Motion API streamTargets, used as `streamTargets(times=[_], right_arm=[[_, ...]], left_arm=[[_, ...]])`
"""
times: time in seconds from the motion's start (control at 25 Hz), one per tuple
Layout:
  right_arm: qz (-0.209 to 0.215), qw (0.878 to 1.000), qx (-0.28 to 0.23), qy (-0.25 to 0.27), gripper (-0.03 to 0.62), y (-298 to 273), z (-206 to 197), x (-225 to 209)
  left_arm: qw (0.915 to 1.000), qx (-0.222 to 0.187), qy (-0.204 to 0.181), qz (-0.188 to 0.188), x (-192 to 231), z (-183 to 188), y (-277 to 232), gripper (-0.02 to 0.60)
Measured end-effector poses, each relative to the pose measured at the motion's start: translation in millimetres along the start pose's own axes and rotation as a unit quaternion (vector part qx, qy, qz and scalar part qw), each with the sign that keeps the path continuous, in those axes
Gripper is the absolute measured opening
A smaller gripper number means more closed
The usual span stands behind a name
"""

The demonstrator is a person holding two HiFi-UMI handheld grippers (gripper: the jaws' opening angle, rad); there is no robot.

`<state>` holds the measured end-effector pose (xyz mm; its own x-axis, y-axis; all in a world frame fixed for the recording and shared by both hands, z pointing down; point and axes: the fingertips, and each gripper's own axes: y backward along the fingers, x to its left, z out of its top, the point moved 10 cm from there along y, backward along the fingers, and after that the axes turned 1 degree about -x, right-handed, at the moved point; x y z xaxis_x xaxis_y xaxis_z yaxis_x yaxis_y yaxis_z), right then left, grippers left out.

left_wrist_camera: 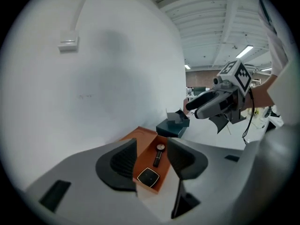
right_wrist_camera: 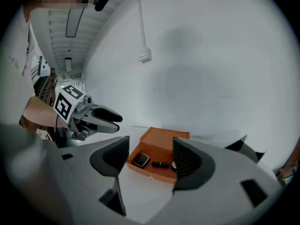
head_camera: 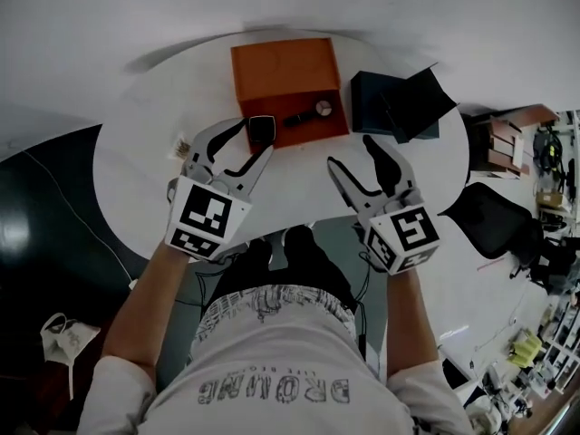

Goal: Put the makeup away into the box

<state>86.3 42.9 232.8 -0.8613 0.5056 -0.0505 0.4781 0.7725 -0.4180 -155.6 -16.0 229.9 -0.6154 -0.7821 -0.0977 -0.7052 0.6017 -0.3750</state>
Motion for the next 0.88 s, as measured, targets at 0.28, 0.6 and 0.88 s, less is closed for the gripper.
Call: streamTargets(times=[0.28, 0.6, 0.88], right_arm=[[-0.013, 0.999, -0.033, 0.022, 0.301, 19, 36, 49], [-0.007, 0.997, -0.067, 0.046, 0.296, 31, 64, 75], [0.026, 0.994, -0.087, 0.064, 0.277, 30, 82, 72]], left_arm=[[0.9980, -0.058, 0.005, 0.023, 4, 21, 67, 0.219], [0.9930, -0.105, 0.014, 0.052, 8, 37, 111, 0.219], [0.9867, -0.124, 0.034, 0.100, 7, 46, 126, 0.218]])
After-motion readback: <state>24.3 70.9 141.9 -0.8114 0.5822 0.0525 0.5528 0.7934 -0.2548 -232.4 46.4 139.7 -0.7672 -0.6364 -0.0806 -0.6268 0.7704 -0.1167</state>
